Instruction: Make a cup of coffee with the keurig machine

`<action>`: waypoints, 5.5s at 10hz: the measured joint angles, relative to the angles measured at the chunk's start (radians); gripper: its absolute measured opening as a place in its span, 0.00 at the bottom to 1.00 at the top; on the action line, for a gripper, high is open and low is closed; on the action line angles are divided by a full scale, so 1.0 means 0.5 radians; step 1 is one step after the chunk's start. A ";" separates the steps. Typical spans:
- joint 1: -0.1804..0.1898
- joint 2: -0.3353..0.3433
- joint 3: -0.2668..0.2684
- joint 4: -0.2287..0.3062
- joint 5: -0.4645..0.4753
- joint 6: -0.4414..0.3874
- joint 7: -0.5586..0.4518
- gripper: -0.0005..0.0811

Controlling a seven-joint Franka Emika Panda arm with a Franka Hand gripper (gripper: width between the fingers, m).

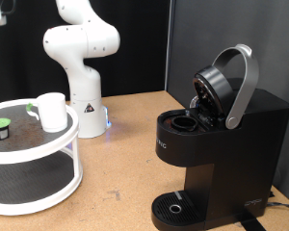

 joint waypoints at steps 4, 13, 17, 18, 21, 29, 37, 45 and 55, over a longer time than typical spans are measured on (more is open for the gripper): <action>0.077 0.307 -0.133 -0.034 0.002 0.338 0.168 0.99; 0.197 0.385 -0.144 -0.212 0.084 0.508 0.033 0.99; 0.187 0.406 -0.196 -0.368 -0.034 0.696 0.034 0.99; 0.184 0.413 -0.209 -0.392 -0.041 0.750 0.034 0.99; 0.182 0.413 -0.203 -0.377 -0.121 0.637 -0.040 0.99; 0.152 0.455 -0.315 -0.556 -0.271 0.894 -0.056 0.99; 0.223 0.456 -0.407 -0.583 -0.233 0.911 -0.059 0.99; 0.286 0.543 -0.468 -0.554 -0.198 0.935 -0.056 0.60; 0.310 0.322 -0.408 -0.152 0.149 0.309 -0.294 0.60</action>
